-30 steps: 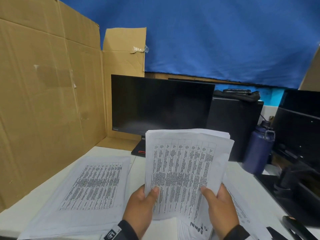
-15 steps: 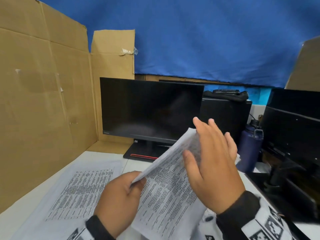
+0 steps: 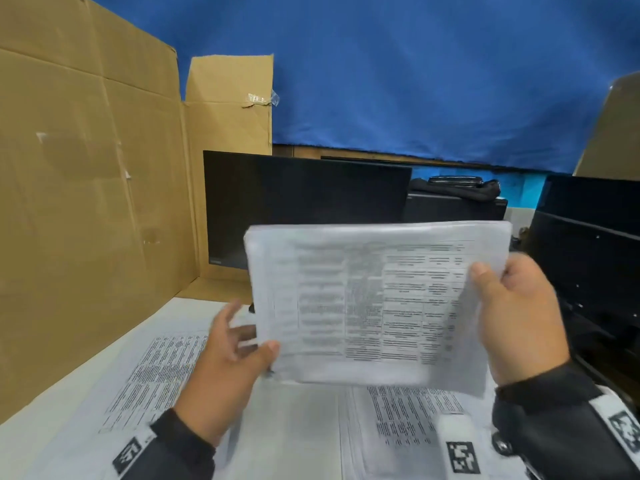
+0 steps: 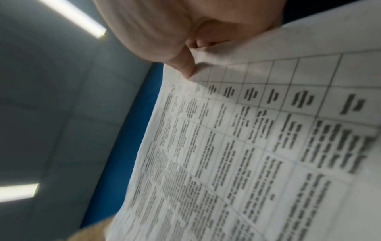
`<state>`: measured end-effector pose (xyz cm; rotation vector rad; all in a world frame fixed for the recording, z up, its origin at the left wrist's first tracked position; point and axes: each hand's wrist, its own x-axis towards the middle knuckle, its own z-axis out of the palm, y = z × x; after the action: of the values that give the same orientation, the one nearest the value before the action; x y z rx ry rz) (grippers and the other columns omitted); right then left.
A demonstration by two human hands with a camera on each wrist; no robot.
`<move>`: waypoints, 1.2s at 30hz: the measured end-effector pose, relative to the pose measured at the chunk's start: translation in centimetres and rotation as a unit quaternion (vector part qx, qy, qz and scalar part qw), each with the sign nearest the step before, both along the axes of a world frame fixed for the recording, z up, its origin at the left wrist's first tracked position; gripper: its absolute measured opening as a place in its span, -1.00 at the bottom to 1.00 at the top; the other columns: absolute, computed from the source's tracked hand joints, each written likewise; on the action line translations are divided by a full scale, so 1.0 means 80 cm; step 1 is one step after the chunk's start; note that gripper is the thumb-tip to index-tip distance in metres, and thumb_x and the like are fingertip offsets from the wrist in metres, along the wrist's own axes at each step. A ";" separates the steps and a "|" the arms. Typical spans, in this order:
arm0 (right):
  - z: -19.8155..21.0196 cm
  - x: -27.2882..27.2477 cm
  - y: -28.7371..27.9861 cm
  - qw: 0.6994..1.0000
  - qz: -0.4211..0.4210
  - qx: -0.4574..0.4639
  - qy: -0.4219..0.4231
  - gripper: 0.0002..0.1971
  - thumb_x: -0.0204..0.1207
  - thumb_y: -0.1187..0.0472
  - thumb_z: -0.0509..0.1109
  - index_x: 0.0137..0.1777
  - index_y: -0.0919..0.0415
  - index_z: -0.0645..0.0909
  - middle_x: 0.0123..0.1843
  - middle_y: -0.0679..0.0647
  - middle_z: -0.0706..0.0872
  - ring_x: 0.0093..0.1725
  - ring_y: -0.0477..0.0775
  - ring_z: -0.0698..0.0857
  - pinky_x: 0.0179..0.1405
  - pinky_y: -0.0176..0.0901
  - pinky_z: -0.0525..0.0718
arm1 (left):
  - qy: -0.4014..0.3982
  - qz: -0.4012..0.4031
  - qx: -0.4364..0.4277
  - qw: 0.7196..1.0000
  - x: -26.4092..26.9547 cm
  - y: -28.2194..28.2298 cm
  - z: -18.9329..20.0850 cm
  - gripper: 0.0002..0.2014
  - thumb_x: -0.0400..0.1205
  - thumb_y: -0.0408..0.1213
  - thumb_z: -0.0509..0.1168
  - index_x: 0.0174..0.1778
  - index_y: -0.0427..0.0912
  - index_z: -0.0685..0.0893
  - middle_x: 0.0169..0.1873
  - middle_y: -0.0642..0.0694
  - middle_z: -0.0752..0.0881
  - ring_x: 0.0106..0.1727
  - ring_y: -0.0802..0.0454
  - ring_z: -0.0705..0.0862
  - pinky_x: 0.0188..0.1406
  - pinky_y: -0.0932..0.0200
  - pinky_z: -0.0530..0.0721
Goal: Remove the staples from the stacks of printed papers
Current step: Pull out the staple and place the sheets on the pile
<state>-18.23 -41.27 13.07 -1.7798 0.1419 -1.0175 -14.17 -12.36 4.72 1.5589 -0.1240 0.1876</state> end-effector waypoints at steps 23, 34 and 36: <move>-0.026 -0.014 0.029 0.978 0.091 -0.141 0.127 -0.90 0.56 0.16 0.49 0.01 -0.07 0.70 -0.08 -0.22 0.84 -0.09 -0.26 0.79 -0.18 -0.28 0.71 | -0.209 0.035 0.352 0.912 -0.042 -0.002 0.077 -0.72 0.73 -0.31 0.28 -0.02 0.26 0.70 -0.18 0.24 0.78 -0.12 0.26 0.72 -0.19 0.36 0.63; -0.079 -0.008 0.047 0.993 0.092 0.073 0.030 -0.81 0.61 0.23 0.47 0.07 -0.13 0.69 -0.02 -0.40 0.82 -0.05 -0.35 0.78 -0.01 -0.17 0.75 | -0.080 0.028 0.044 0.995 -0.012 -0.055 0.016 -0.75 0.80 -0.34 0.20 0.09 0.11 0.71 -0.06 0.13 0.85 0.06 0.08 0.81 0.18 0.05 0.69; -0.109 -0.005 0.052 0.991 0.082 0.092 0.059 -0.77 0.62 0.25 0.45 0.11 -0.14 0.67 0.02 -0.34 0.83 0.01 -0.30 0.79 0.15 0.02 0.77 | -0.047 0.031 0.054 0.997 -0.010 -0.059 -0.005 -0.72 0.80 -0.36 0.19 0.19 0.15 0.68 0.06 0.22 0.86 0.16 0.19 0.80 0.32 -0.06 0.70</move>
<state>-18.64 -37.15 4.34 -1.6531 0.1551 -0.7568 -14.96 -17.06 4.32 1.6638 -0.1632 0.3078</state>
